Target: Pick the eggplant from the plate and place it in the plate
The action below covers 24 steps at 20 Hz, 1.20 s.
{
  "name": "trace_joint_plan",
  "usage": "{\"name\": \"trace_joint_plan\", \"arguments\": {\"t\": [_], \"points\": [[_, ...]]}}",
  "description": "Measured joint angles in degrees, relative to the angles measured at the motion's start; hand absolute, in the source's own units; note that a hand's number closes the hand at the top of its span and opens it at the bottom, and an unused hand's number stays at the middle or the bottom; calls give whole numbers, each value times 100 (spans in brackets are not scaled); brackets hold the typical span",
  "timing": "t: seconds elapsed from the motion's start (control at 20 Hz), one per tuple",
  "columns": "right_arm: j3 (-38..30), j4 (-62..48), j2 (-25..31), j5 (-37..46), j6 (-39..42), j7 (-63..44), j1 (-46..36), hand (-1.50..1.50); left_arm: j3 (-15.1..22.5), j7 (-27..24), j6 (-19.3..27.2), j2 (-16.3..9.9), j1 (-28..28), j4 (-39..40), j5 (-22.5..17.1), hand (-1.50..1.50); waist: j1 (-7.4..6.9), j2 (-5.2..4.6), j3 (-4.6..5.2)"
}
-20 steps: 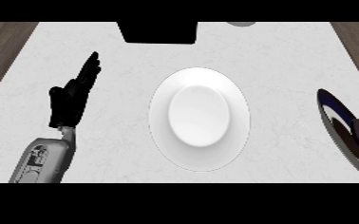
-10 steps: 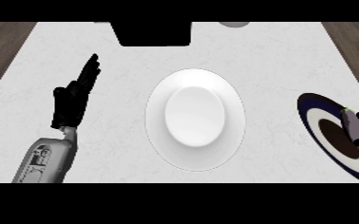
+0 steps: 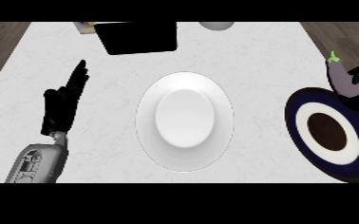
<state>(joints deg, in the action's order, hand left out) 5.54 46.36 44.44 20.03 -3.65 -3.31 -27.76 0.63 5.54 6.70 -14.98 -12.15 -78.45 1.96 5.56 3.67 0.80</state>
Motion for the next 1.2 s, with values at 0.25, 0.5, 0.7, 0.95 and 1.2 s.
{"name": "trace_joint_plan", "arguments": {"t": [0.25,0.5,0.7,0.95,1.2], "points": [[240,1450,-375,236,-821,13,134,150,-83,3,24,-51,81,-17,-18,0,145,5,-14],[729,3044,-883,487,-1208,-579,536,150,-134,7,-10,-84,137,-151,-82,0,117,-42,-27],[1271,4257,-1366,961,-1415,-1682,850,150,-59,-38,-28,-30,135,-217,-55,0,-42,-141,-39],[2105,5479,-2015,2005,-1389,-3333,1056,150,83,-48,-94,61,51,-304,-12,0,-290,-248,-54],[2703,5288,-2995,2981,-1165,-4337,691,150,51,-45,-238,54,-187,-223,-30,0,-488,-329,-68]]}}
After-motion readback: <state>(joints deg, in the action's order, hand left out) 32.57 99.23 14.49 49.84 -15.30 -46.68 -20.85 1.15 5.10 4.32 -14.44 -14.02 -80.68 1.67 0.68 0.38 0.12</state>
